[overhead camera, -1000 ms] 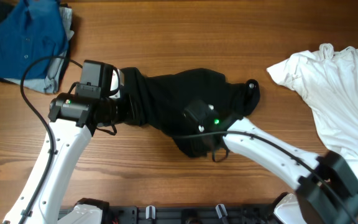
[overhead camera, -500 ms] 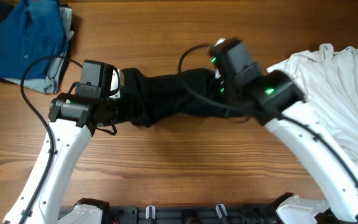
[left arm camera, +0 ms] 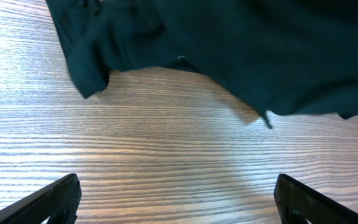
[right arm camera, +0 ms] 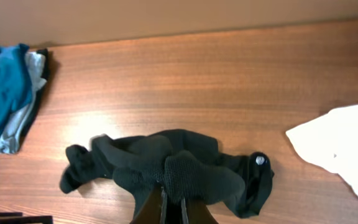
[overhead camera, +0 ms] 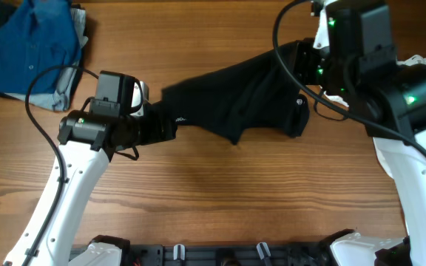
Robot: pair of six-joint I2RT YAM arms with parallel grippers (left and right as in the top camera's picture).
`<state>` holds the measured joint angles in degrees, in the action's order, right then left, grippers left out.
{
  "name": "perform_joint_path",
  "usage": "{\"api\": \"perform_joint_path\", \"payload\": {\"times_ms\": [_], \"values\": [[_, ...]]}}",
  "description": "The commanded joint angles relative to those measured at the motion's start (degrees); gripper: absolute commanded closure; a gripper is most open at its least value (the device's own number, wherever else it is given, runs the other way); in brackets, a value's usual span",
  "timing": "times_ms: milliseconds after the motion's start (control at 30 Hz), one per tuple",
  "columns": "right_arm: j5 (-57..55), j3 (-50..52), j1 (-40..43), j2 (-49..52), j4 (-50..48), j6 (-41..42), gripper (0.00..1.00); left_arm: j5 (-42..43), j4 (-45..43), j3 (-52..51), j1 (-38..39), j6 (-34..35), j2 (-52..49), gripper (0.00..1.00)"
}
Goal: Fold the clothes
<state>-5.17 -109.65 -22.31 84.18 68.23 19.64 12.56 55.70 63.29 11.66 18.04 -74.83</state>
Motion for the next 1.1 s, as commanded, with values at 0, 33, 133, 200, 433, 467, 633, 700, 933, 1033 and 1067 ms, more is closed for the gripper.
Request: {"api": "perform_joint_path", "payload": {"times_ms": [0,33,133,200,433,467,633,700,933,1033,1067], "values": [[-0.7,-3.1,0.2,-1.0,0.0,-2.3,0.95,2.2,-0.9,0.8,0.0,-1.4,-2.3,0.0],[-0.6,-3.3,0.2,-1.0,0.0,-2.3,0.96,3.0,-1.2,0.8,0.3,-1.4,-3.3,0.0],[-0.6,-3.7,0.2,-1.0,0.1,-2.3,0.95,3.9,-2.1,0.8,2.1,-1.4,-6.6,0.0],[-0.5,-3.7,0.2,-0.9,0.3,-2.3,0.95,3.9,-3.0,0.8,3.6,-1.3,-8.6,0.0],[-0.4,-3.7,0.2,-0.9,1.3,-2.7,0.95,3.9,-5.1,0.8,8.3,-1.0,-12.0,0.01],[-0.4,-3.7,0.2,-0.9,1.4,-2.8,0.95,3.9,-5.2,0.8,8.5,-1.1,-12.0,0.01],[-0.7,-3.8,0.2,-0.9,1.3,-3.0,0.95,3.9,-5.1,0.8,8.6,-0.9,-11.9,0.01],[-1.4,-4.2,0.2,-0.9,1.3,-2.9,0.95,3.9,-5.0,0.8,8.6,-0.9,-11.9,0.02],[-4.3,-7.0,1.3,-0.9,1.7,-2.1,0.95,3.9,-3.9,0.8,8.6,-0.9,-11.9,0.08],[-5.0,-8.7,2.4,-0.9,2.2,-1.4,0.95,3.9,-3.5,0.8,8.7,-0.9,-11.9,0.08],[-4.9,-10.2,3.4,-0.9,2.6,-1.4,0.95,3.9,-3.5,0.8,8.7,-0.9,-11.9,0.09]]}}
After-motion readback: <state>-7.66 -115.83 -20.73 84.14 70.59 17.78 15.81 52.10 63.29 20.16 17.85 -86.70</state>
